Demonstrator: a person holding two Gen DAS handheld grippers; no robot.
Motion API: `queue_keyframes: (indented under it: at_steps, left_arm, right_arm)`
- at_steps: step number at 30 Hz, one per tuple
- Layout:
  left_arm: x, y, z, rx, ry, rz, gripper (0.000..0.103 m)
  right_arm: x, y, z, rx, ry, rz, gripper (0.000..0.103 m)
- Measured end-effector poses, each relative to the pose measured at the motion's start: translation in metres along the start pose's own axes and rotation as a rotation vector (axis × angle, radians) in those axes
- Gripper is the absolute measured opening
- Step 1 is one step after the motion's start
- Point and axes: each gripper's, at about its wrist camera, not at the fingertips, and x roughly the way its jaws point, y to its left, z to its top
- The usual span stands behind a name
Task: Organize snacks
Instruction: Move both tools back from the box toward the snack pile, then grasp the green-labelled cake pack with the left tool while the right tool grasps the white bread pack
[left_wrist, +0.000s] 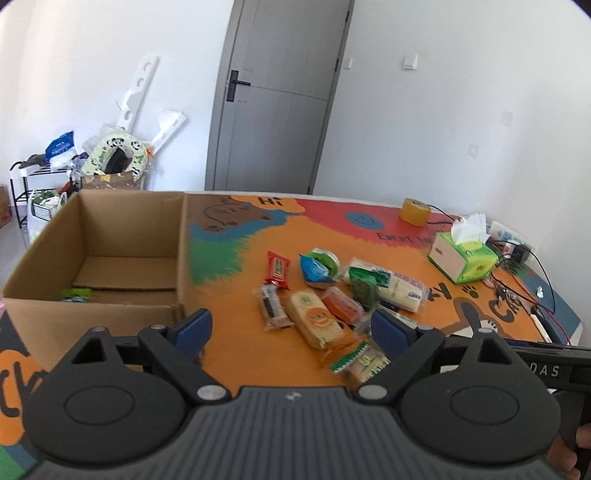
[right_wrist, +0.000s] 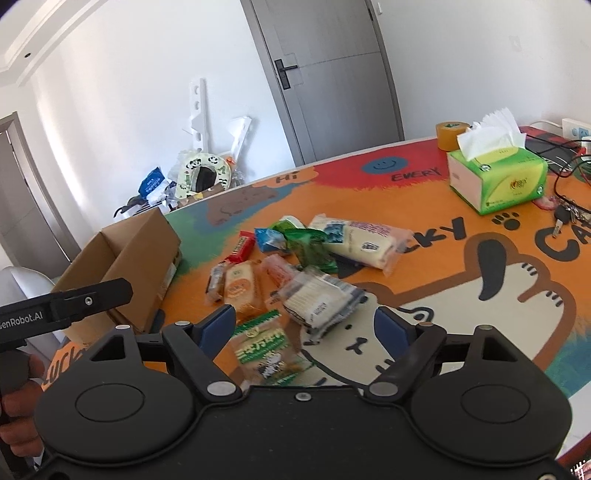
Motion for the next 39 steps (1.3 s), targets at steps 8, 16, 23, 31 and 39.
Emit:
queue_keyframes:
  at_steps: [8,16,23,31,39]
  left_arm:
    - [0.022,-0.021,-0.009,0.005,0.049,-0.003,0.092]
    - [0.044,-0.049,-0.018,0.024,0.101,0.025,0.093]
    - [0.063,-0.073,-0.024,0.059,0.138,0.05,0.093]
    - [0.08,-0.094,-0.032,0.088,0.162,0.073,0.093]
    - [0.095,-0.105,-0.04,0.111,0.161,0.128,0.093]
  right_arm:
    - [0.001,-0.021,-0.007,0.019,0.017,-0.027,0.079]
    - [0.003,-0.046,-0.015,0.055,0.019,-0.048,0.079]
    - [0.006,-0.067,-0.022,0.078,0.027,-0.062,0.079]
    - [0.009,-0.083,-0.027,0.093,0.029,-0.066,0.079]
    - [0.014,-0.09,-0.028,0.106,0.034,-0.063,0.079]
